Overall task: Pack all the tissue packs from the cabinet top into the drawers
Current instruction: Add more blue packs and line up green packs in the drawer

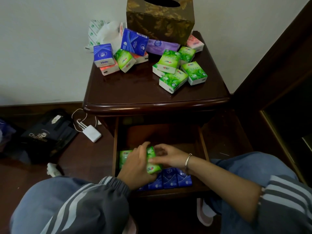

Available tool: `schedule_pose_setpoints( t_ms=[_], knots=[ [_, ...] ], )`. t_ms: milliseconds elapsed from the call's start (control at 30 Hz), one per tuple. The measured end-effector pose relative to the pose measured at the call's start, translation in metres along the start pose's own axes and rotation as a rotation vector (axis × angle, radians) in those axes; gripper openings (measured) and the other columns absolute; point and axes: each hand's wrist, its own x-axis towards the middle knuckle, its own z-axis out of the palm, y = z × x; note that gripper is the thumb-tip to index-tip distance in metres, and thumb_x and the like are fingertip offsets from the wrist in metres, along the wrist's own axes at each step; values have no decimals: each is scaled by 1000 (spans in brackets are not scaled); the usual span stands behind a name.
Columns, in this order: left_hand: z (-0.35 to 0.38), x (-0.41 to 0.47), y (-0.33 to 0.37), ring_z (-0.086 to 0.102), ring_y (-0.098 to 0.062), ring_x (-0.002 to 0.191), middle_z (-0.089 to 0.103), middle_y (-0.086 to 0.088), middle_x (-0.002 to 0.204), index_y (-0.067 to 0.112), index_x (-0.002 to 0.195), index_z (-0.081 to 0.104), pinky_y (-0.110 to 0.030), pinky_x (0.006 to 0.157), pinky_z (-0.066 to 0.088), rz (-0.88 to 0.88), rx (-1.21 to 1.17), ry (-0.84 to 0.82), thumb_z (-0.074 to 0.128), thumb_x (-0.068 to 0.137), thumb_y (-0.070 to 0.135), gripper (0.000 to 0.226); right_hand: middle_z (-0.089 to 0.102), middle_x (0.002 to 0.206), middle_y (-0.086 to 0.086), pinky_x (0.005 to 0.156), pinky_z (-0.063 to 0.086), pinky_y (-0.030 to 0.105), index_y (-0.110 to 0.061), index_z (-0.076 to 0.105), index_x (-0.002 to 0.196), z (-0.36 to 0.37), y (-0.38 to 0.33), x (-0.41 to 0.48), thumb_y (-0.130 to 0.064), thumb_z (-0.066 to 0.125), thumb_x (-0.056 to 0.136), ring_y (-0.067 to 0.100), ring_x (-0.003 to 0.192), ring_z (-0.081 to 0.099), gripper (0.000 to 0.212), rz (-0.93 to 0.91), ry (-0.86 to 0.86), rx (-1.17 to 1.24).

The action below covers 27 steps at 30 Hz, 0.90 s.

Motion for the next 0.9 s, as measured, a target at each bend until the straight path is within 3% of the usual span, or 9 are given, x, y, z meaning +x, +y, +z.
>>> schedule_pose_setpoints(
  t_ms=[100,167,267,367,500,567,667,800,900],
  knots=[
    [1,-3,-2,46,-18,115,45,-2,128,10,145,21,-22,97,31,-14,-50,6,72,64,50,104,57,112,-4,82,55,26,-23,47,123,4,0,13,-18,74,78,14,103,60,54,31,-24,31],
    [-3,-4,-5,38,-15,123,37,1,136,15,148,12,-25,100,28,-48,-87,-23,74,59,58,117,59,105,-7,65,55,17,-28,50,116,0,-6,23,-14,75,75,10,94,61,50,49,-73,62],
    [-16,-2,-21,26,-16,134,26,2,147,24,149,11,-39,108,28,-171,-44,7,73,52,69,124,64,97,0,65,56,22,-17,54,121,-13,-4,46,-4,75,73,14,85,64,54,26,111,109],
    [-28,-2,-49,32,-29,132,30,-9,147,15,146,26,-44,107,32,-511,-75,163,79,67,44,100,66,112,17,92,52,45,-6,53,123,-28,16,66,2,75,71,30,99,65,57,71,351,235],
    [-21,-5,-63,54,-31,101,54,-21,124,4,117,48,-36,84,43,-866,-277,-5,64,87,28,41,63,118,18,92,52,43,-7,49,127,-18,40,80,0,76,72,31,104,64,62,134,373,208],
    [-13,-8,-63,58,-30,91,62,-18,109,7,100,49,-31,73,40,-862,-292,-46,58,90,26,23,61,120,17,88,53,35,-8,44,132,-5,52,87,-2,75,74,30,107,62,66,136,352,168],
    [-13,-8,-64,61,-32,95,65,-16,104,7,102,52,-30,70,40,-853,-270,-15,55,90,26,23,59,125,17,82,53,24,-7,42,134,8,65,98,-5,72,79,29,112,59,63,115,327,67],
    [-12,-6,-66,60,-30,92,64,-14,104,9,103,50,-30,70,40,-868,-268,-27,55,90,28,24,63,121,12,94,49,36,-9,59,120,10,66,111,-21,70,81,28,110,60,42,141,320,-403],
    [-8,-5,-66,60,-30,93,63,-13,105,11,102,48,-30,71,40,-870,-269,-18,56,89,30,24,67,115,12,94,50,40,-9,65,114,9,73,110,-29,66,85,27,106,63,35,190,270,-428]
  ],
)
